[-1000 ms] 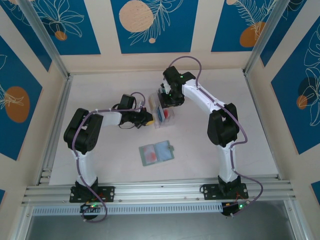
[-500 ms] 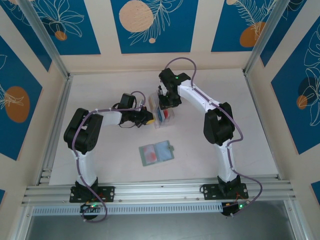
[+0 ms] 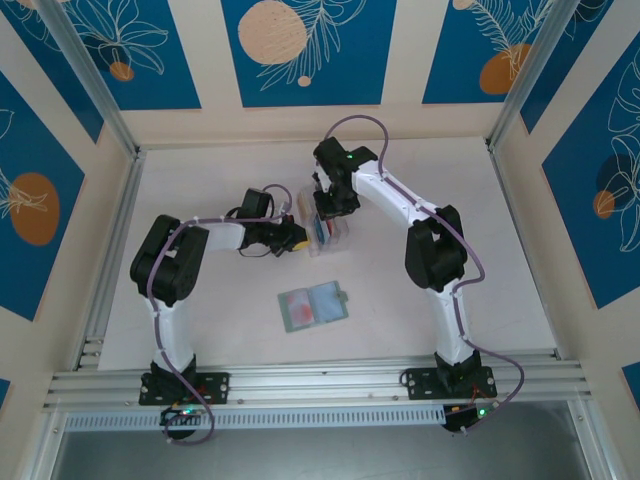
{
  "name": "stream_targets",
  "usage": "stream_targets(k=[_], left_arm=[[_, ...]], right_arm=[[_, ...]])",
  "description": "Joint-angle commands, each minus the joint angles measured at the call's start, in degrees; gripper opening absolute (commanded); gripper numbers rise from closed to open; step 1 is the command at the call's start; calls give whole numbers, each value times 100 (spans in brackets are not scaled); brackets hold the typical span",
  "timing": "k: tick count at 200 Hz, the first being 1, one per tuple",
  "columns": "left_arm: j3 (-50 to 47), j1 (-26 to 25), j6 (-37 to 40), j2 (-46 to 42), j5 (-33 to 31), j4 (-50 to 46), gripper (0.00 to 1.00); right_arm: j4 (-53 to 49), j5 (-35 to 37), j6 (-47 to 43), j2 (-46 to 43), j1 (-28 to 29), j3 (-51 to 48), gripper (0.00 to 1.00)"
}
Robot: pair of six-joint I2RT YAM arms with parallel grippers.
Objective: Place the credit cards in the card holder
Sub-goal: Pick up the credit card from the storage box.
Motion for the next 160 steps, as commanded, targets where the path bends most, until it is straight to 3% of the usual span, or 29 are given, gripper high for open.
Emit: stream_targets(k=[1,37,111,160], left_arm=[[121,-51,0,32,153,33,1],[112,-59,-8,44,156,47,1],[131,-42,-16,-154,231,0,1],[29,59,-21,-778,281,-148,1]], right_arm=[[-180,-97,-53,160,25,167,17],[-224,-119,-68,220,25,163,16],[-320,197,49,-33,-11,405,0],[-255,526,208,-403,-41,497,0]])
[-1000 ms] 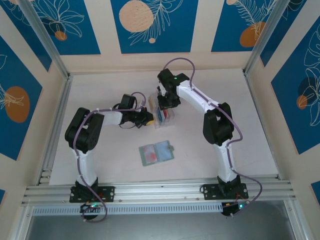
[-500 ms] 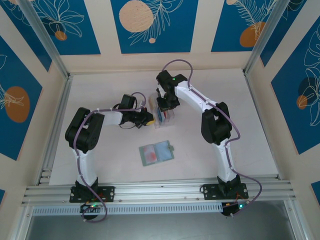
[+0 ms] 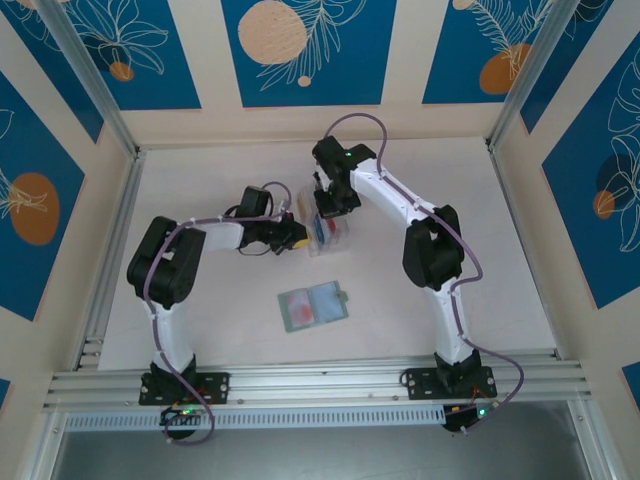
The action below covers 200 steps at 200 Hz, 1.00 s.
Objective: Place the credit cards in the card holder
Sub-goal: Pick up the credit card from the storage box, then insert the credit card into the card slot.
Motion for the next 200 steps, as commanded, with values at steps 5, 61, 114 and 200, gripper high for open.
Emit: stream_targets(k=[5,61,114,200], left_arm=[[-10,67,-6,-609,183,-125,1],[-508,87,797,-1656,-296,-1374,1],[-1319,-287,1563,-2587,-875,-2560,3],[-2080,-749,1615,-2428,-1278,-2587,3]], right_arm=[[55,279,173,-547,-31,203,0],[376,346,290,-1477,46,-259,0],[2036,-1576,489,-3451,36,-2951,0],[4700,-4151,1510,-4078,230,-6576,0]])
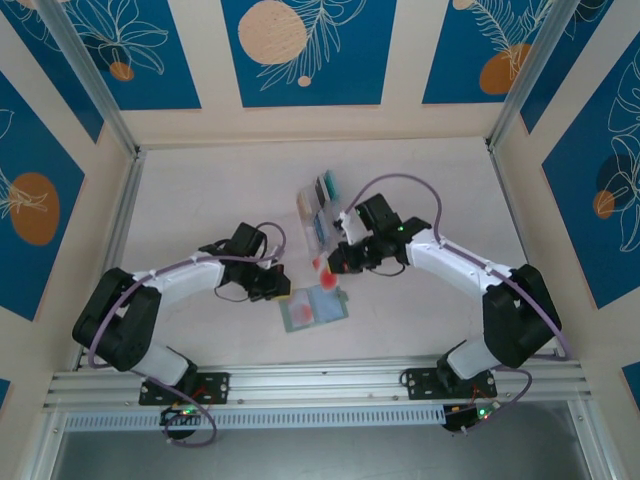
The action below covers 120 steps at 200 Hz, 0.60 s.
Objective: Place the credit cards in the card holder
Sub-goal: Insert the credit card into the card slot.
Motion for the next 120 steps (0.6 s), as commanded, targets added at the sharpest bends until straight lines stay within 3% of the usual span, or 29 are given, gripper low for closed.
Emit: stream_targets(k=[1,120], left_arm=[[-130,-34,115,115,-184,-52,3],[-561,-46,110,618,-237,305,1]], right_arm=[[1089,-867,444,16,83,-441,0],[1942,-1042,517,1276,170,-967,0]])
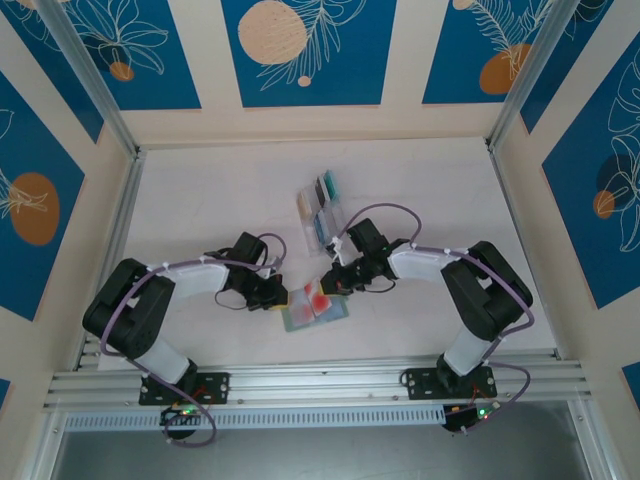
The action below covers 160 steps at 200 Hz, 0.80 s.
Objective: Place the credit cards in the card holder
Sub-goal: Insert the credit card into the card slot.
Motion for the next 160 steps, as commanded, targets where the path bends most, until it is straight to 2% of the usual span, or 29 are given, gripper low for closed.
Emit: stream_targets(k=[1,108,160], left_arm=[[-186,-29,113,178,-223,-74,1],[-206,-28,114,28,-263,-187,1],[191,-25,327,-703,-875,-1081,2]], right_arm=[[165,-209,-13,149,29,-60,0],[532,-579,192,587,33,-79,0],[642,-583,247,770,33,-53,0]])
